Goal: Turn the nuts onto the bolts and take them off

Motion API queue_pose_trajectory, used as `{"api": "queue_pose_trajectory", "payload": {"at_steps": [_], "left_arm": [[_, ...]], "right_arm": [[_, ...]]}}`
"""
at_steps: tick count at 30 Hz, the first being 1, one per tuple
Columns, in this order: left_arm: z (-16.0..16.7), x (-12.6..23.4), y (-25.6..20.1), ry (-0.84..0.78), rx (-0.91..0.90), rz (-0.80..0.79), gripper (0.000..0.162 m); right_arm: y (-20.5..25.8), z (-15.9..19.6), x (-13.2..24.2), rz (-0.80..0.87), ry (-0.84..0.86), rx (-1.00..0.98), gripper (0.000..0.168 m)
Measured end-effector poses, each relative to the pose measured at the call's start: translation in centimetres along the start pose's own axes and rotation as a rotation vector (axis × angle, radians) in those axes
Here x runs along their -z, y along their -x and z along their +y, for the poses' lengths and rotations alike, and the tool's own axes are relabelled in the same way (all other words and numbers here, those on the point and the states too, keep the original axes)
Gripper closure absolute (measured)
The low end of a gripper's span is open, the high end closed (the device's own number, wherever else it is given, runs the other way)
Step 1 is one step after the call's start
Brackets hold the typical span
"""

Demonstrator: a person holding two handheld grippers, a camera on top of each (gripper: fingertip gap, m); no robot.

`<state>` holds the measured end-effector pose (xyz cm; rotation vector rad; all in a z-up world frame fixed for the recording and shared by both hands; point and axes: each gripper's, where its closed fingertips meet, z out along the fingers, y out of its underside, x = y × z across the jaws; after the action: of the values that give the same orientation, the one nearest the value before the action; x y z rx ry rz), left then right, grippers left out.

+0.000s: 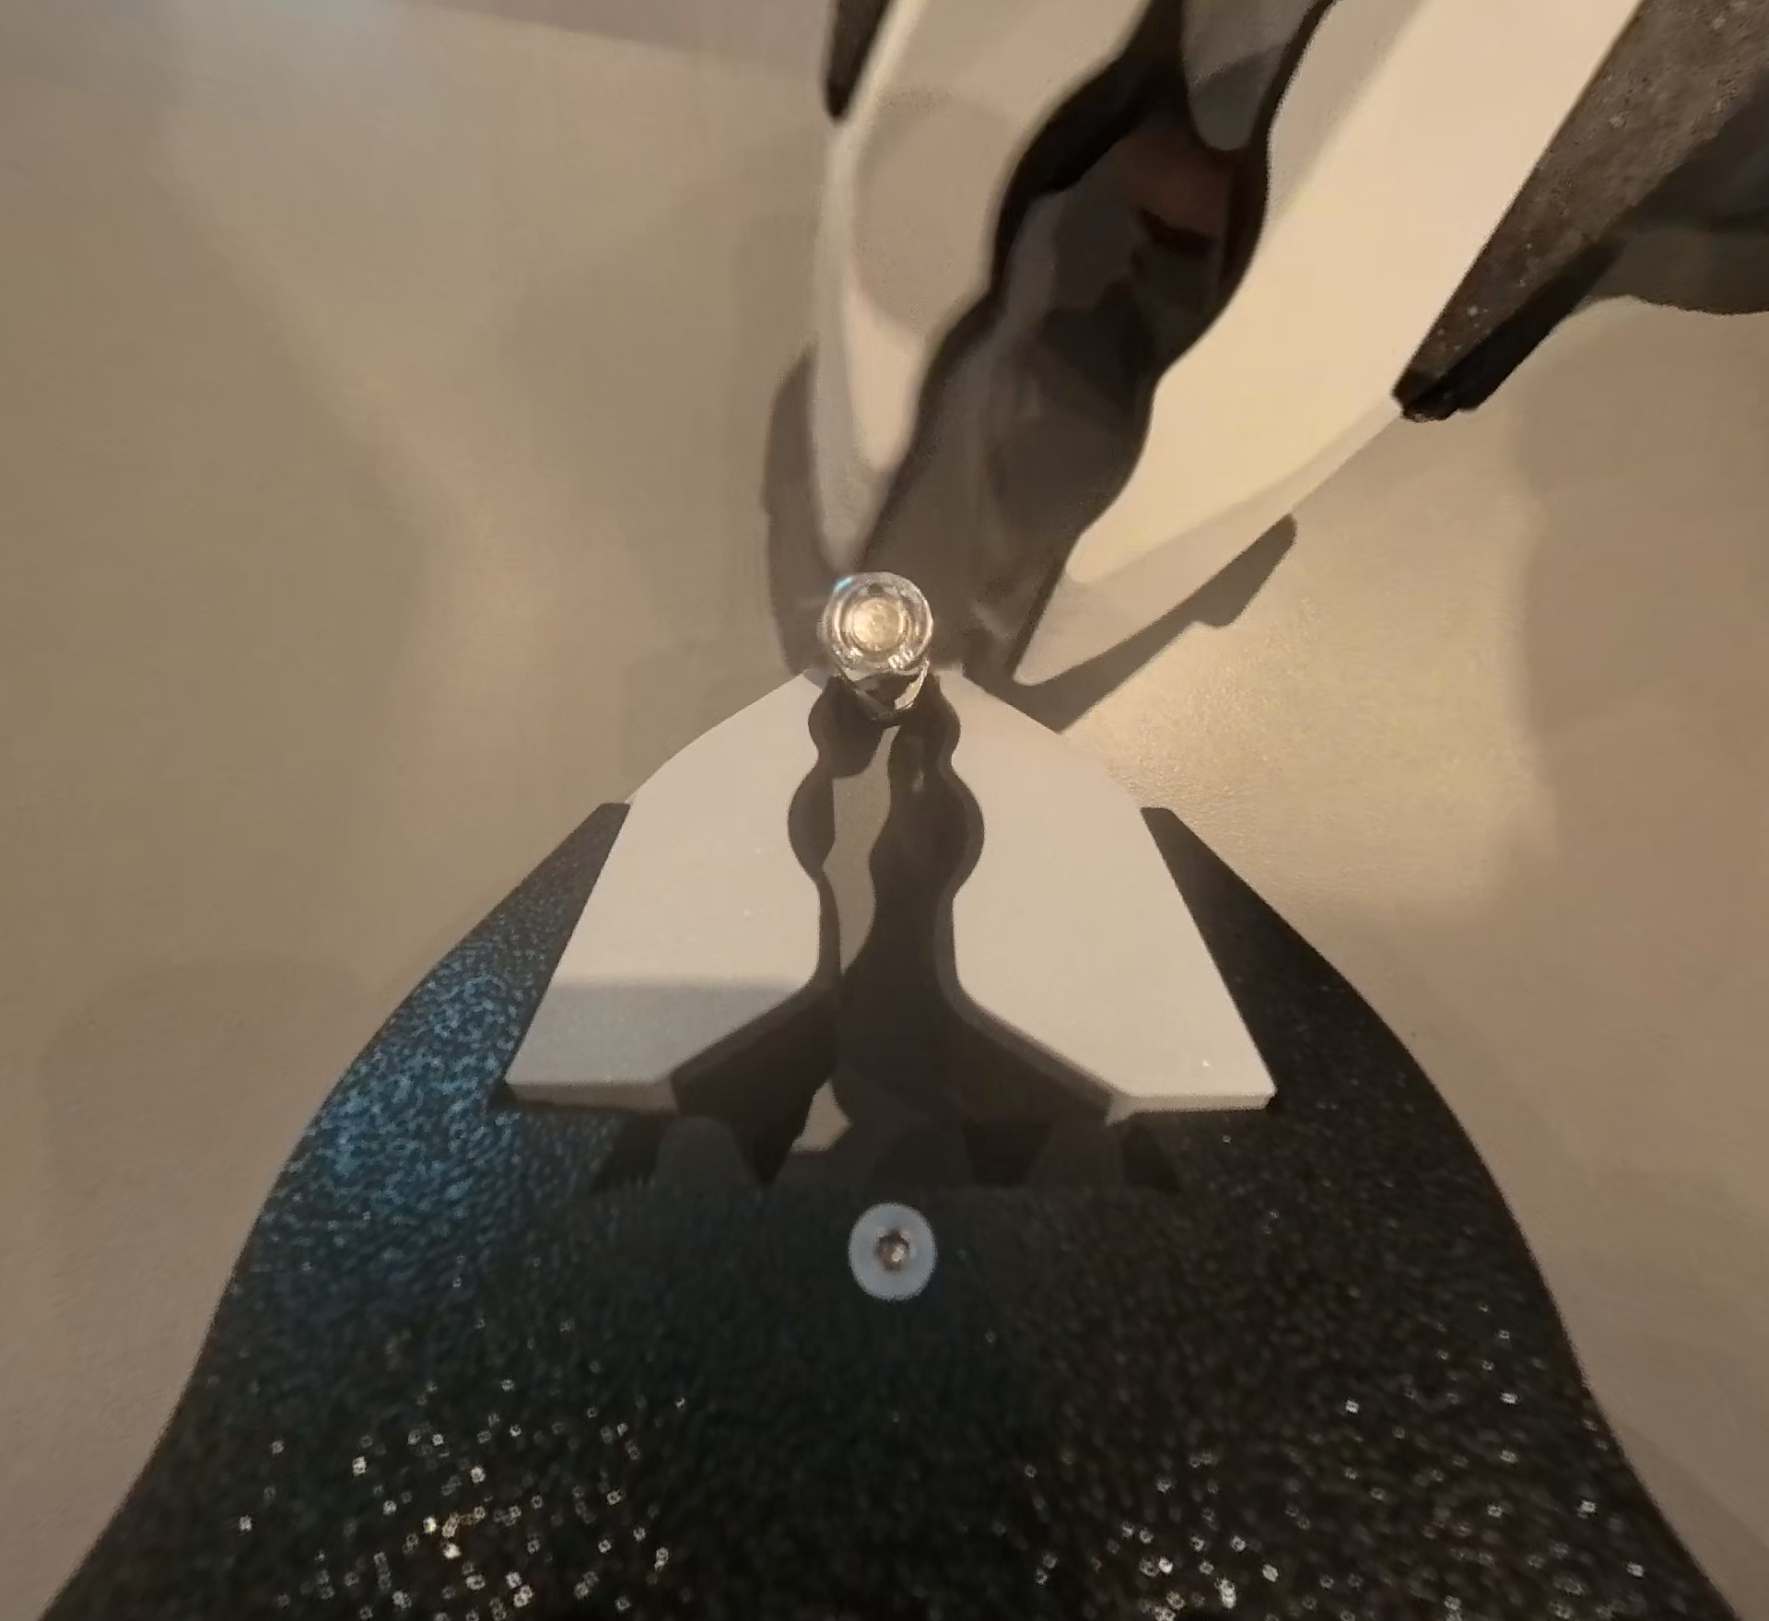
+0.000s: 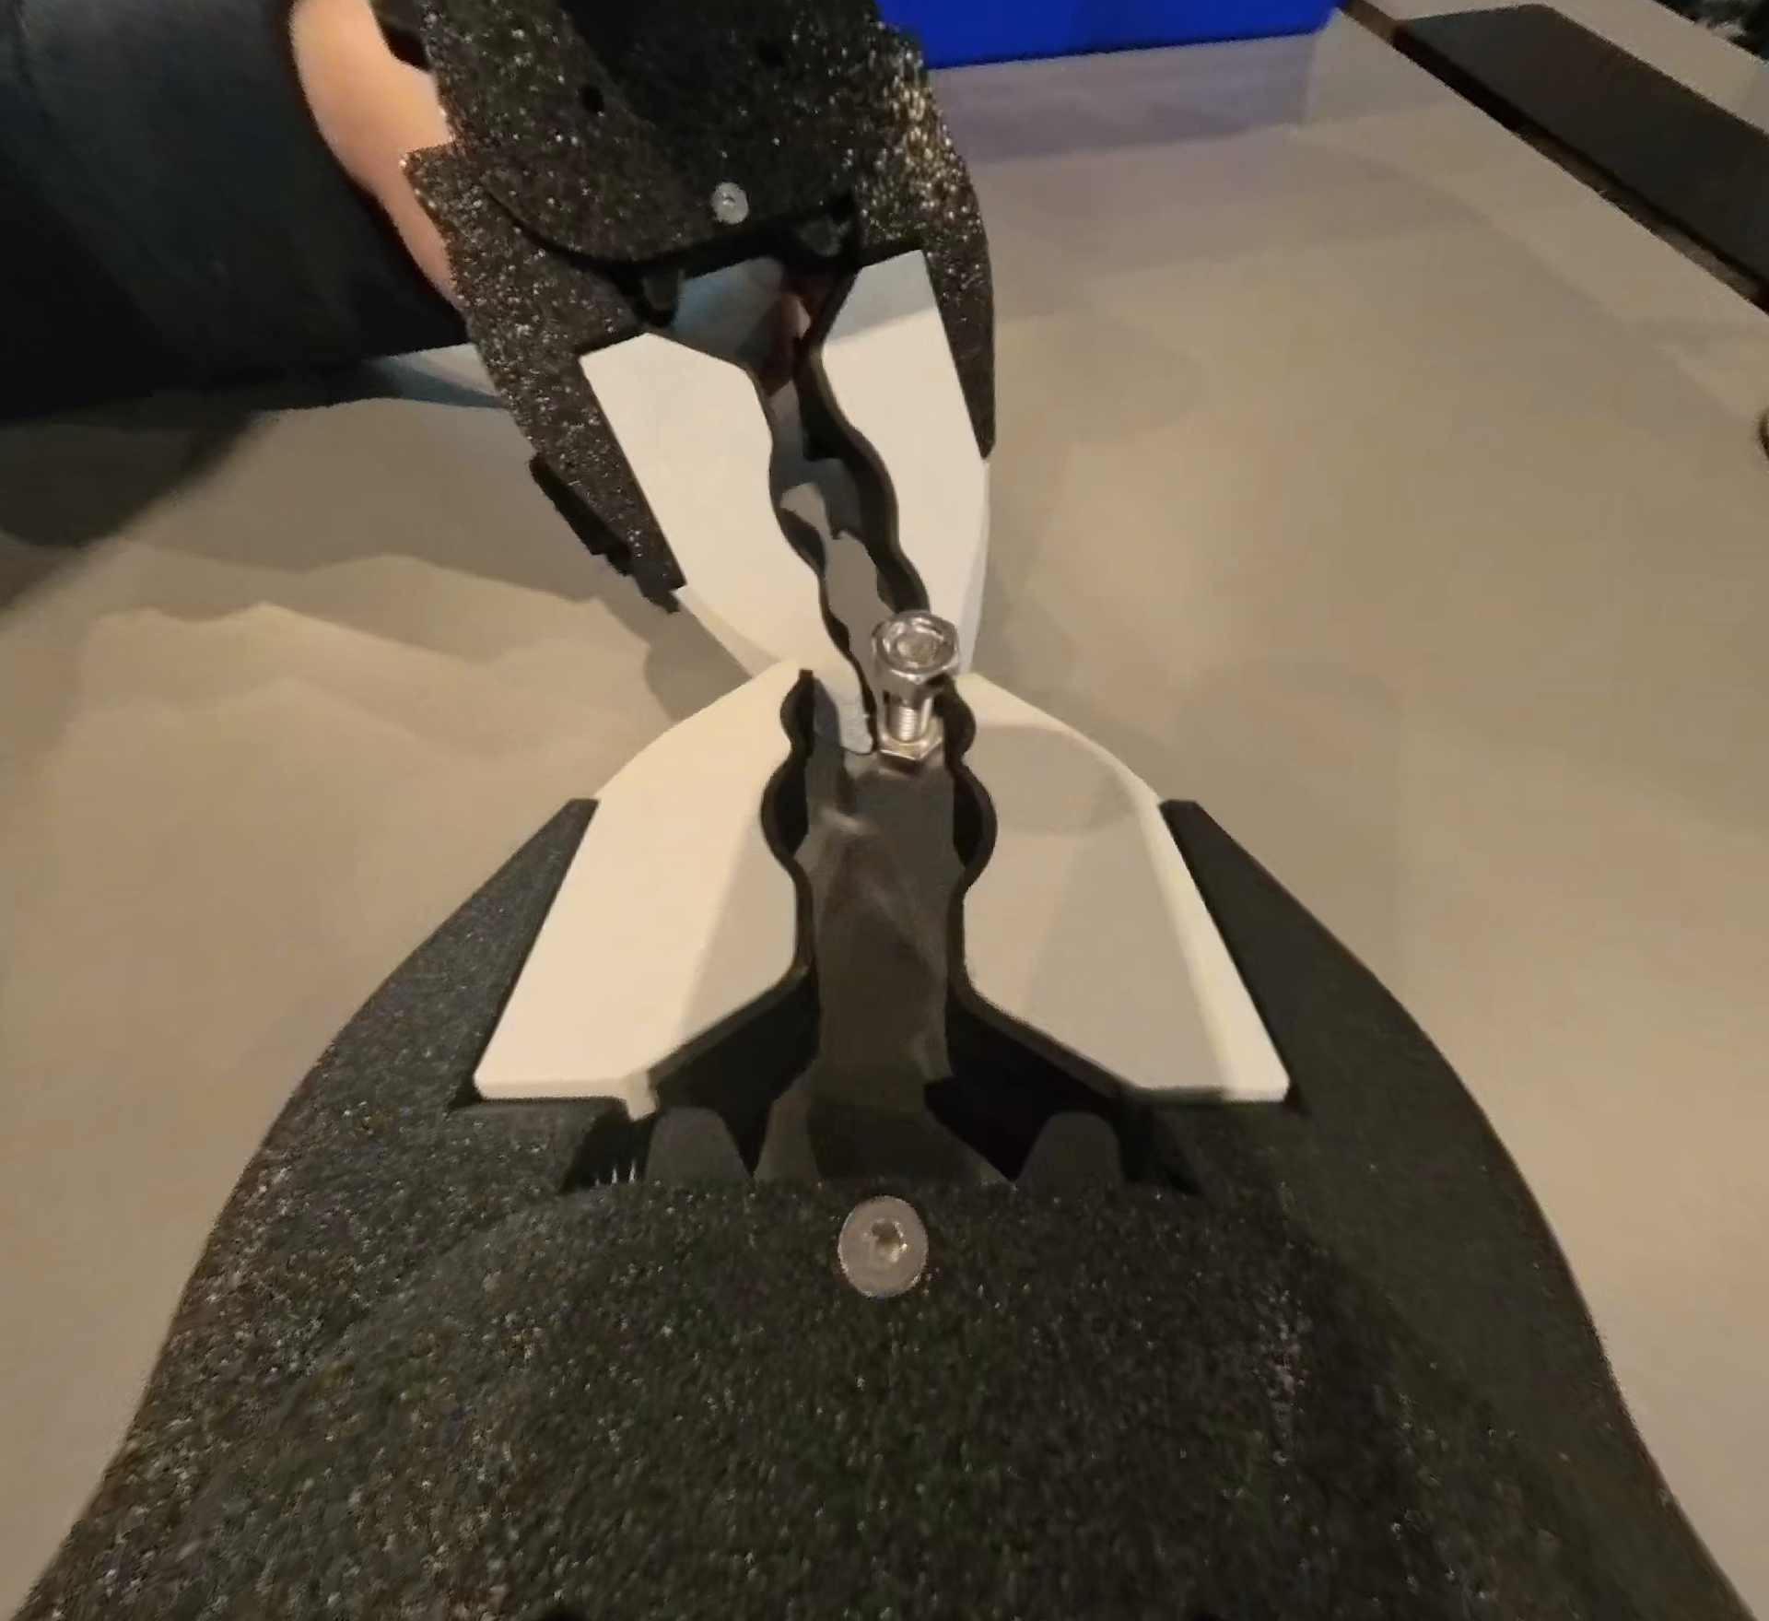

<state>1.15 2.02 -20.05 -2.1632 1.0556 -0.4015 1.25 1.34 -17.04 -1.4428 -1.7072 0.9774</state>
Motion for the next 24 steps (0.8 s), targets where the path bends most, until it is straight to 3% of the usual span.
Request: {"api": "queue_pose_trajectory", "payload": {"at_steps": [3, 7, 10, 13, 18, 22, 23, 24], "left_arm": [[0.0, 0.0, 0.0, 0.0, -0.001, 0.0, 0.146], [0.0, 0.0, 0.0, 0.0, -0.001, 0.0, 0.146], [0.0, 0.0, 0.0, 0.0, -0.001, -0.001, 0.146], [0.0, 0.0, 0.0, 0.0, 0.0, 0.0, 0.146], [0.0, 0.0, 0.0, 0.0, 0.0, 0.001, 0.146], [0.0, 0.0, 0.0, 0.0, 0.001, 0.001, 0.146], [0.0, 0.0, 0.0, -0.001, 0.001, 0.0, 0.146], [0.0, 0.0, 0.0, -0.002, 0.001, 0.001, 0.146]], "right_arm": [[0.6, -0.3, 0.5, -0.048, -0.035, -0.012, 0.157], [-0.6, -0.3, 0.4, 0.025, -0.031, -0.02, 0.143], [-0.2, 0.1, 0.0, 0.007, 0.007, 0.009, 0.144], [0.6, -0.2, 0.5, -0.058, -0.028, -0.003, 0.164], [-0.7, -0.1, 0.5, 0.009, -0.026, -0.028, 0.145], [0.0, -0.2, 0.0, -0.016, -0.015, 0.001, 0.142], [0.2, -0.2, 0.2, -0.024, -0.017, -0.003, 0.147], [0.6, -0.1, 0.5, -0.063, -0.024, -0.008, 0.162]]}}
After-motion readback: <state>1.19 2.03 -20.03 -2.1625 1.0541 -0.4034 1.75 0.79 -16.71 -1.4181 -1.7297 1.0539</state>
